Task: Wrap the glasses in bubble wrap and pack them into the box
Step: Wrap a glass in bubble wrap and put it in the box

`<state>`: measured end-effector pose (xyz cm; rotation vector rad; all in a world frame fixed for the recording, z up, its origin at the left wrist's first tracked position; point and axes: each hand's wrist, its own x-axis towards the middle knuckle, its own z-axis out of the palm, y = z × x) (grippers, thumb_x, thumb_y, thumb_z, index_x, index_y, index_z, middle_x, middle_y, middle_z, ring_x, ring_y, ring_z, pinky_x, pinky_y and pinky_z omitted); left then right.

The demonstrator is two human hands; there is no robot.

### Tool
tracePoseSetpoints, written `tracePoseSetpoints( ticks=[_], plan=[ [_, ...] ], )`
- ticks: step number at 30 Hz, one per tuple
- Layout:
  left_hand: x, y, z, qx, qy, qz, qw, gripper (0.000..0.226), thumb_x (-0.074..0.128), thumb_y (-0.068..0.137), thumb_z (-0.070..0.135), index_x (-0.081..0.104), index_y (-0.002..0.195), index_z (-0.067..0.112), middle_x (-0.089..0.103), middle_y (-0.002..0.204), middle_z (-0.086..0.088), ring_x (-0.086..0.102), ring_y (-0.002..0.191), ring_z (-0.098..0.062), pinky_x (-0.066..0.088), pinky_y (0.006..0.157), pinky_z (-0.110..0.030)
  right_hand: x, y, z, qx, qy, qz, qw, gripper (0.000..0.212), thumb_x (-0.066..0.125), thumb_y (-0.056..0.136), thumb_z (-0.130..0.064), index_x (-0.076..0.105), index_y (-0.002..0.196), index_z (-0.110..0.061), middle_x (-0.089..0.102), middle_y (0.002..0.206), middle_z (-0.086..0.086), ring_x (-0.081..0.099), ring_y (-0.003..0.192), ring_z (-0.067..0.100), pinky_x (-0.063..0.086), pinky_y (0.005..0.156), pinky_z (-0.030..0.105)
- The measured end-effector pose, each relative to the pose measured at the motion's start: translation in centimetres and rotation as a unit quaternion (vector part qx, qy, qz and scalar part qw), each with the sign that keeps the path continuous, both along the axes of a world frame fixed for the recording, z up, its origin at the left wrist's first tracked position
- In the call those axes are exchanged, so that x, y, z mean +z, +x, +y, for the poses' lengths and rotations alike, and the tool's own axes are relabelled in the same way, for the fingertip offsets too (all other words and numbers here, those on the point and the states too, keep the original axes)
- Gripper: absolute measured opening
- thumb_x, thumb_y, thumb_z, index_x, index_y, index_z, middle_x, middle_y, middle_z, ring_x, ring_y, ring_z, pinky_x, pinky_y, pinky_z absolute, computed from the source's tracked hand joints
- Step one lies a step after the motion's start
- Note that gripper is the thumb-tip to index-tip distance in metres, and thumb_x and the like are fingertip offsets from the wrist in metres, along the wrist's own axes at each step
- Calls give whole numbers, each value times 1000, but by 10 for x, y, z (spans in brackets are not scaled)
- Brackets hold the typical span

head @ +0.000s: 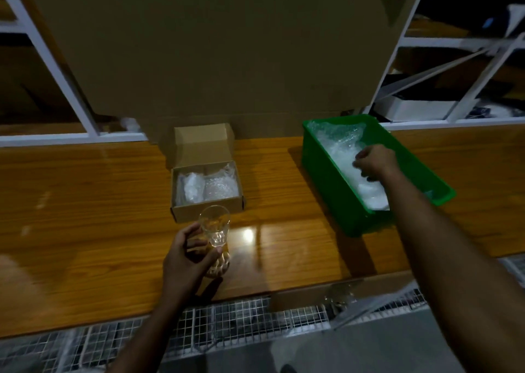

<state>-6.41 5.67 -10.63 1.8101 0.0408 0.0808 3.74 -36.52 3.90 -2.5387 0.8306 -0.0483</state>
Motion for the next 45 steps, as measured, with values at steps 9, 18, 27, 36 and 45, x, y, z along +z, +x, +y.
tracePoseSetpoints(
  ticks=[9, 18, 27, 36, 45],
  plan=[
    [3, 0, -21, 43, 85, -19, 995, 65, 87, 73, 21, 57, 130, 26, 65, 102, 6, 64, 87, -9, 51, 67, -26, -49, 11, -27, 143, -79, 240, 957, 23, 74, 87, -11, 74, 107, 1, 76, 96, 18, 75, 86, 27, 61, 82, 44],
    [6, 0, -1, 59, 110, -9, 992, 53, 83, 78, 21, 61, 126, 25, 66, 96, 2, 64, 81, -13, 48, 59, -28, -57, 8, -21, 171, -156, 261, 937, 30, 76, 79, 1, 74, 108, -4, 70, 99, 15, 68, 76, 26, 61, 75, 37],
    [-4, 4, 57, 126, 112, -2, 986, 53, 80, 84, 19, 60, 133, 21, 67, 114, -13, 60, 80, -22, 55, 69, -42, 2, -7, -22, 46, -108, -100, 988, 9, 73, 85, -21, 67, 78, -21, 69, 91, 7, 61, 79, 19, 51, 72, 32],
    [-5, 8, 76, 182, 96, -10, 978, 74, 80, 84, 26, 41, 146, 22, 59, 130, -14, 59, 109, -34, 51, 82, -48, 35, -78, 128, 120, -143, -333, 924, 13, 54, 88, -30, 47, 86, -20, 47, 94, 0, 48, 74, 18, 45, 64, 35],
    [3, -61, 28, 91, 90, -131, 983, 51, 58, 83, 49, 47, 129, 30, 52, 114, 1, 56, 95, -16, 54, 64, -39, -105, -124, 243, 243, -106, -233, 936, 17, 53, 88, -30, 49, 100, -19, 51, 102, 0, 48, 87, 16, 45, 68, 31]
  ],
)
